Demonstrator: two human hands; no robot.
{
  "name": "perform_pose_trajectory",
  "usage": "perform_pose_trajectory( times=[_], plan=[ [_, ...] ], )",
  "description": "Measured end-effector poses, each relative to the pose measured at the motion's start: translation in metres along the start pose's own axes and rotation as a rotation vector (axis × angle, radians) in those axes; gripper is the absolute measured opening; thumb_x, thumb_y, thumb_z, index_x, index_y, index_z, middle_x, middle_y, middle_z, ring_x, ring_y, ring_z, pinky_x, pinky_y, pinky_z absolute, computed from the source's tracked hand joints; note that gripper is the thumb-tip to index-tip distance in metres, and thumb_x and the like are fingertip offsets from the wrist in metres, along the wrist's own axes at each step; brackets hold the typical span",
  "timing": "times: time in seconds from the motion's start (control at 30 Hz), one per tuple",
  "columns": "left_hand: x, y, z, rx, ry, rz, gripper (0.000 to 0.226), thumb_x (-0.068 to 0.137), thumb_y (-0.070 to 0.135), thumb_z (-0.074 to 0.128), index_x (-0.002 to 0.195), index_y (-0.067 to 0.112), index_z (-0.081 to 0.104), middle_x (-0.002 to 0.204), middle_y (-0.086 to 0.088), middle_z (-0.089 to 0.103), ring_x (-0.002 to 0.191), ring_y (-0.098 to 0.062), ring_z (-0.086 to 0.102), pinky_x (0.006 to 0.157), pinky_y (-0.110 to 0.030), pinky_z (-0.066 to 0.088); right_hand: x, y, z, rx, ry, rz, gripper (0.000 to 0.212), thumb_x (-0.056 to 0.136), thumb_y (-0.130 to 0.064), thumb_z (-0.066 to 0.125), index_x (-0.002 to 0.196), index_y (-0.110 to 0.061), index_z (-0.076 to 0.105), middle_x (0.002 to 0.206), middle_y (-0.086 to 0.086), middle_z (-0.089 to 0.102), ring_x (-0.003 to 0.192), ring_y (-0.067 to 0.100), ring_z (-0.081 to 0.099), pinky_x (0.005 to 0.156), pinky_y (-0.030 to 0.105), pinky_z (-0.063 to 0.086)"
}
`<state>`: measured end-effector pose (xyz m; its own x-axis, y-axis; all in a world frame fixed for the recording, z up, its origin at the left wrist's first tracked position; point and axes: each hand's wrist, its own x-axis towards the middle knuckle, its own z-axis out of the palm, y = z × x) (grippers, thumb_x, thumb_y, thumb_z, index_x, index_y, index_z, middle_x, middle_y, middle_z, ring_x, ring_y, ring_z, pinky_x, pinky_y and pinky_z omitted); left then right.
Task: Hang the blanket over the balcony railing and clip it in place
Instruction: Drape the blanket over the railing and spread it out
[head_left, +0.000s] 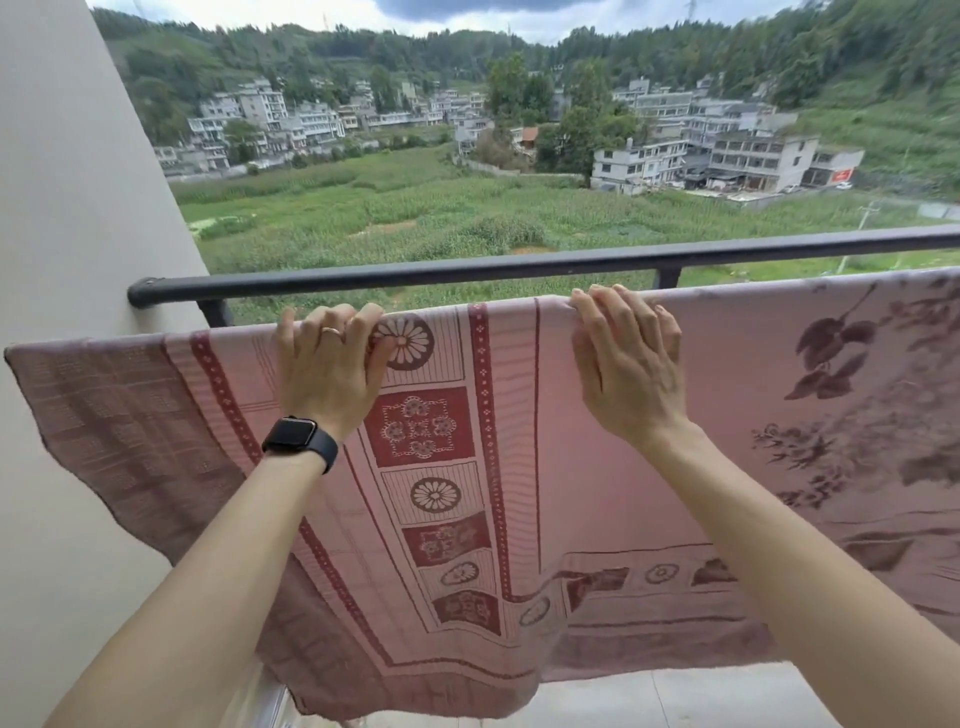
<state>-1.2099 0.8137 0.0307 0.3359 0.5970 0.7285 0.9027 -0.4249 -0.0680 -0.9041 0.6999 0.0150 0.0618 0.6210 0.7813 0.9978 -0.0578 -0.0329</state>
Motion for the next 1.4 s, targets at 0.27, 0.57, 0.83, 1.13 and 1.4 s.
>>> perform_pose_trajectory(
  times=[0.27, 0.57, 0.83, 1.13, 1.4],
  plan=[
    [-0.003, 0.017, -0.015, -0.004, -0.025, -0.006, 0.049, 0.091, 0.038, 0.043, 0.129, 0.008, 0.050, 0.124, -0.017, 0.053, 0.119, -0.036, 0.049, 0.115, -0.062, 0.017, 0.013, 0.117, -0.030, -0.022, -0.092, 0.333, 0.054, 0.099, -0.056, 0.022, 0.132, -0.026, 0.052, 0.147, 0.006, 0.044, 0.144, 0.026, 0.028, 0.118, 0.053, 0.014],
    [0.047, 0.165, 0.007, -0.079, 0.069, 0.171, 0.054, 0.098, 0.060, 0.038, 0.121, 0.015, 0.060, 0.102, -0.010, 0.070, 0.091, -0.030, 0.064, 0.088, -0.044, 0.040, 0.005, 0.159, -0.030, -0.119, -0.065, 0.276, 0.054, 0.099, -0.064, 0.020, 0.120, -0.025, 0.051, 0.123, 0.007, 0.049, 0.126, 0.029, 0.040, 0.118, 0.059, 0.011],
    [0.029, 0.158, 0.048, 0.046, 0.336, 0.125, 0.054, 0.097, 0.055, 0.049, 0.130, 0.013, 0.055, 0.115, -0.015, 0.062, 0.104, -0.035, 0.053, 0.100, -0.047, 0.032, -0.006, 0.189, -0.030, -0.145, 0.061, 0.350, 0.053, 0.103, -0.057, 0.024, 0.122, -0.016, 0.051, 0.131, 0.015, 0.050, 0.130, 0.034, 0.041, 0.113, 0.056, 0.026],
    [0.033, 0.199, 0.045, -0.011, 0.226, -0.034, 0.058, 0.093, 0.052, 0.043, 0.132, 0.009, 0.046, 0.133, -0.019, 0.048, 0.126, -0.037, 0.038, 0.114, -0.060, 0.017, -0.011, 0.212, -0.009, -0.129, 0.120, 0.287, 0.047, 0.103, -0.048, 0.032, 0.135, -0.019, 0.051, 0.142, 0.008, 0.049, 0.141, 0.030, 0.035, 0.114, 0.060, 0.020],
    [0.083, 0.323, 0.025, 0.031, 0.186, -0.010, 0.053, 0.100, 0.050, 0.030, 0.086, 0.014, 0.066, 0.091, -0.013, 0.068, 0.088, -0.033, 0.060, 0.092, -0.049, 0.040, 0.019, 0.331, -0.057, -0.084, -0.032, 0.248, 0.070, 0.102, -0.060, 0.013, 0.098, -0.016, 0.067, 0.111, 0.008, 0.068, 0.114, 0.028, 0.055, 0.112, 0.051, 0.022]
  ],
)
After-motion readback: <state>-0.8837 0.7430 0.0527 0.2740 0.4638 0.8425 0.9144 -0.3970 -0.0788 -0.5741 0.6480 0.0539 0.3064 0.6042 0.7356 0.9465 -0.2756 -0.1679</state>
